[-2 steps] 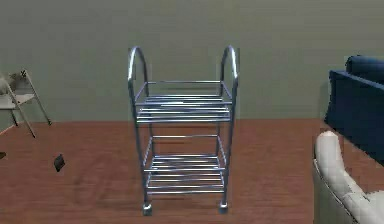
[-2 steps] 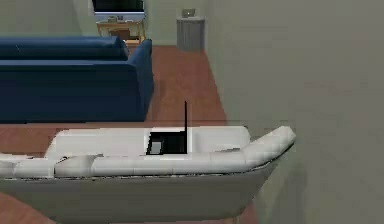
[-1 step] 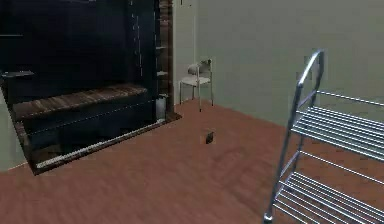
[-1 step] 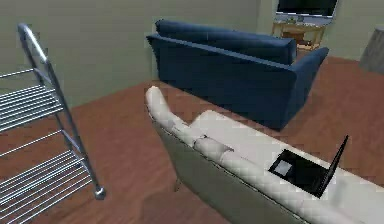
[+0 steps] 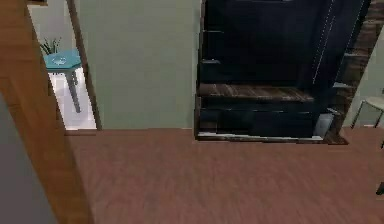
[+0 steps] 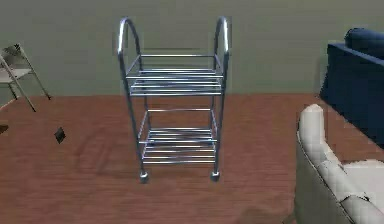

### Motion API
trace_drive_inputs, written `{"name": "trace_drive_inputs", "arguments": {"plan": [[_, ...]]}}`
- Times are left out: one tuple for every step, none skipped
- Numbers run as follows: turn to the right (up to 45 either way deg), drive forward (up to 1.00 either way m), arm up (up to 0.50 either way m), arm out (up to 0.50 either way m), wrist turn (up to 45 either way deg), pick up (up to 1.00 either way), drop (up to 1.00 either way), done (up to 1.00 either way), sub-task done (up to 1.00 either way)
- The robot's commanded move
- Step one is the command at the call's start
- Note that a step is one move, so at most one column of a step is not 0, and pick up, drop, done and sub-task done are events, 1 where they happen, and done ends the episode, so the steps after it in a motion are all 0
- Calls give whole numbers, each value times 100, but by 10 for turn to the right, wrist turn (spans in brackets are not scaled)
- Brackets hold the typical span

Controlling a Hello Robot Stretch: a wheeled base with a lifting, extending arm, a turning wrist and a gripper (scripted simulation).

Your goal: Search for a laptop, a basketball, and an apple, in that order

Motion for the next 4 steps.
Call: {"name": "trace_drive_inputs", "arguments": {"plan": [[0,90,0,0,0,0,0,0,0],[-450,0,0,0,0,0,0,0,0],[0,100,0,0,0,0,0,0,0],[-30,0,0,0,0,0,0,0,0]]}}
